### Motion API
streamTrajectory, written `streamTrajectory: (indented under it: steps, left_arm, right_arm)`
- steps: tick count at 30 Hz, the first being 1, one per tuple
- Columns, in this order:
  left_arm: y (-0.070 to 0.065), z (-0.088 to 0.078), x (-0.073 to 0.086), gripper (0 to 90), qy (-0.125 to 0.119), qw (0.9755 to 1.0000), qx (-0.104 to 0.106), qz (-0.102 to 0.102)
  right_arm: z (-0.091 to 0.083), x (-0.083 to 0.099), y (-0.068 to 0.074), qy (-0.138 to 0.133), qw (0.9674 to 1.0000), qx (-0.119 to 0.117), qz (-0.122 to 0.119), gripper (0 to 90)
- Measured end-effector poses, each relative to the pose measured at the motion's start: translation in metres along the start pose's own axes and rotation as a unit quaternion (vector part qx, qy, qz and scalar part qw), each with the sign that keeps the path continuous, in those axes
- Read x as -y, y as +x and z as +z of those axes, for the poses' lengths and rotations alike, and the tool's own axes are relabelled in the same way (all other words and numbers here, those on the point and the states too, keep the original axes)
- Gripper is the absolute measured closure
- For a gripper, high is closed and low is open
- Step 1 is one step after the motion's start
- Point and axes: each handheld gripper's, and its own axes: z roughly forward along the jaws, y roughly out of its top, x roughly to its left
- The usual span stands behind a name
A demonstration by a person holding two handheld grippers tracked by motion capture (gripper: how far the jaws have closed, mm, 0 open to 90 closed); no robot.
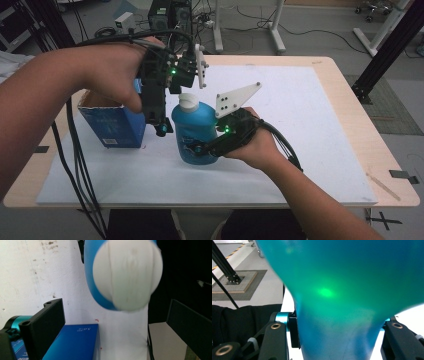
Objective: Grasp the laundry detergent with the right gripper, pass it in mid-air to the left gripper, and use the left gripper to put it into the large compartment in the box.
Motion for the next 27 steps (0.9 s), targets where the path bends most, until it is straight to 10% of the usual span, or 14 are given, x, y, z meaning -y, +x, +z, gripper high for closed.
streamTrajectory:
  steps: [27]
  left_arm:
    - [0.0, 0.015, -0.013, 1.8, 0.038, 0.9993, -0.001, -0.007]
  right_arm:
    - [0.024, -0.02, -0.001, -0.008, 0.9997, -0.022, 0.006, 46.9]
